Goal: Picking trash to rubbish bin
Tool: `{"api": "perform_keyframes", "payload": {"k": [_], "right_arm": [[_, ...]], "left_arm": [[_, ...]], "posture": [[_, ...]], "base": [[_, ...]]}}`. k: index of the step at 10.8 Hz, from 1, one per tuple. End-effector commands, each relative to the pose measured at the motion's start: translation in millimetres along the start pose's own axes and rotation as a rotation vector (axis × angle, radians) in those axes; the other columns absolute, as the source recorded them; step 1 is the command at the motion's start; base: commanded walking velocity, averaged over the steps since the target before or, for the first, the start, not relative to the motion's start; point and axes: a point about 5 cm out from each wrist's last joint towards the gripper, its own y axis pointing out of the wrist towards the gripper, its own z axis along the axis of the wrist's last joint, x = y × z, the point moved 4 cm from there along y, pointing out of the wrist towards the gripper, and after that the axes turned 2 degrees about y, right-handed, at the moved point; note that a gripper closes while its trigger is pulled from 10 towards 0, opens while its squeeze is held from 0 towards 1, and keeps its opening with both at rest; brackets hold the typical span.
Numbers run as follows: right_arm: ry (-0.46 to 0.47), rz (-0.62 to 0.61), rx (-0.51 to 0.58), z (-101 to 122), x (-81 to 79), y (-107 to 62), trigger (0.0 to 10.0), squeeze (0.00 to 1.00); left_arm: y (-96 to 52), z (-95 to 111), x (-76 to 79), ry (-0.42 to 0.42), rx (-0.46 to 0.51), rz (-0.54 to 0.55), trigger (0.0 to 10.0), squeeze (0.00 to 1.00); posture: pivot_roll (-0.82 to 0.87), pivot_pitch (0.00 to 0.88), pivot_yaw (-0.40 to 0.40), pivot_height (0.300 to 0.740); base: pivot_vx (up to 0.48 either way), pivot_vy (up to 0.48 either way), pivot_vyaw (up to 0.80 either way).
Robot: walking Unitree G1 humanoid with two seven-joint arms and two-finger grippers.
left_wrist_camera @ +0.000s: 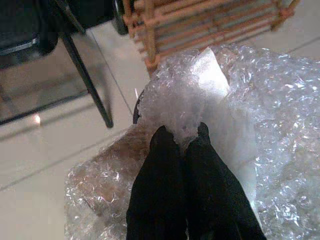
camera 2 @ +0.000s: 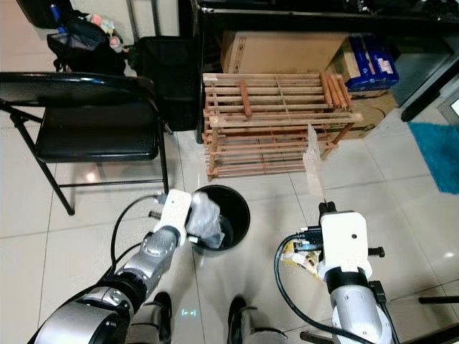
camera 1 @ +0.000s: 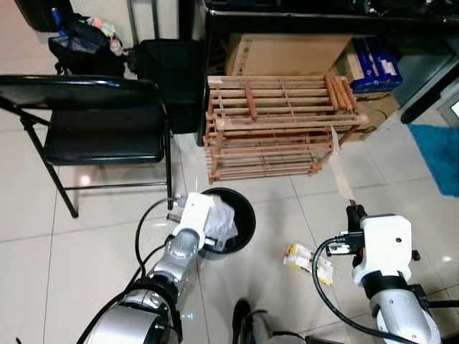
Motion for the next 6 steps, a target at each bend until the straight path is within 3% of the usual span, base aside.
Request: {"api": "perform_keyframes", "payload": {"k": [1, 2, 4, 6], "right_arm": [[-0.009, -0.02, -0.006, 1.7, 4.6, -3.6, 10.0, 0.0], [-0.013, -0.033, -0.013, 1.3, 8.3, -6.9, 10.0, 0.0], [-0.019, -0.054, -0.011, 2.2, 12.6, -8.5, 10.0, 0.0], [-0.015, -0.064, -0.004, 4.5, 14.2, -8.8, 10.0, 0.0]], "left_arm": [[-0.1, -1.8, 4.6, 0.001, -0.014, 0.001, 10.0, 0.0], [1.7, 6.2, -2.5, 0.042, 0.014, 0.036, 10.0, 0.0], [3.9, 14.3, -21.3, 0.035, 0.029, 0.107, 10.0, 0.0], [5.2, 20.4, -21.8, 0.031, 0.046, 0.098, 10.0, 0.0]], "posture": [[-0.04, 0.282, -0.161, 0.74], [-0.06, 0.279, -0.163, 0.74], [-0.07, 0.272, -0.158, 0.74], [-0.07, 0.266, -0.147, 0.74]], "base": [[0.0, 0.0, 0.0], [0.0, 0.0, 0.0], [0.0, 0.0, 0.0], [0.0, 0.0, 0.0]]}}
